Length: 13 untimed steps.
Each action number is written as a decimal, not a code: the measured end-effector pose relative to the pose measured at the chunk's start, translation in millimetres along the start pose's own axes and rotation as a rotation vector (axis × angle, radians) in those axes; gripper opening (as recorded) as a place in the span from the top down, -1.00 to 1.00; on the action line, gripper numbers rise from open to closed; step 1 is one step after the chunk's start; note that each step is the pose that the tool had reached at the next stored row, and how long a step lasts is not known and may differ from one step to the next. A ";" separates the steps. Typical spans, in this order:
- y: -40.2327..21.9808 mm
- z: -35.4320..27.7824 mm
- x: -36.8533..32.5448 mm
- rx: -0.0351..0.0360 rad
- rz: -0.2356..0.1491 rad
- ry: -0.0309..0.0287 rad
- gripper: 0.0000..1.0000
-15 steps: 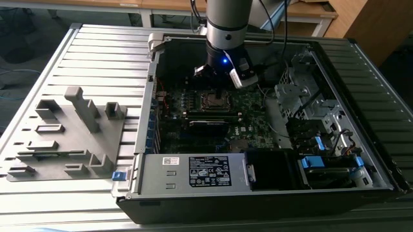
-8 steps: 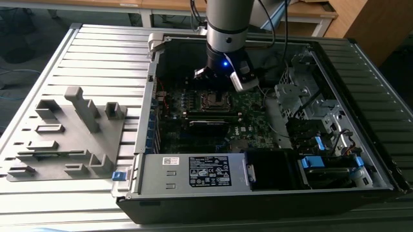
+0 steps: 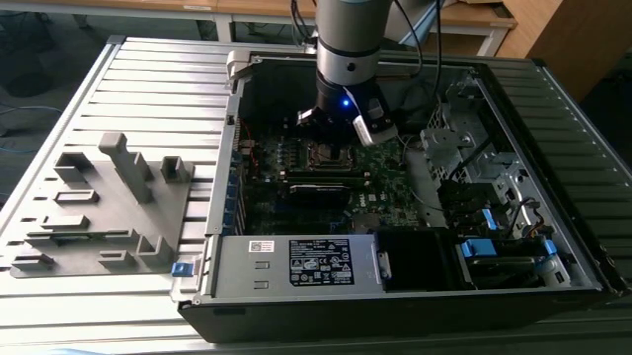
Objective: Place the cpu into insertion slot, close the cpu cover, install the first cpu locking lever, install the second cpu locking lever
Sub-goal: 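Install the second cpu locking lever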
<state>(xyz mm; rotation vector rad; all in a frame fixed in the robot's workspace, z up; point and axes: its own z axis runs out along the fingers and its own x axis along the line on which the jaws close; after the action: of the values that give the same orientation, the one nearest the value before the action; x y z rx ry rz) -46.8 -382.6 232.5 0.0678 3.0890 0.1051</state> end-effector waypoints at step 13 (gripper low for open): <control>-4.5 1.3 16.8 -0.0005 -0.001 -0.0074 0.79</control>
<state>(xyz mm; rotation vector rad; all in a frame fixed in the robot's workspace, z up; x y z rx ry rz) -63.7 -386.3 230.0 0.0672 3.0816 0.1054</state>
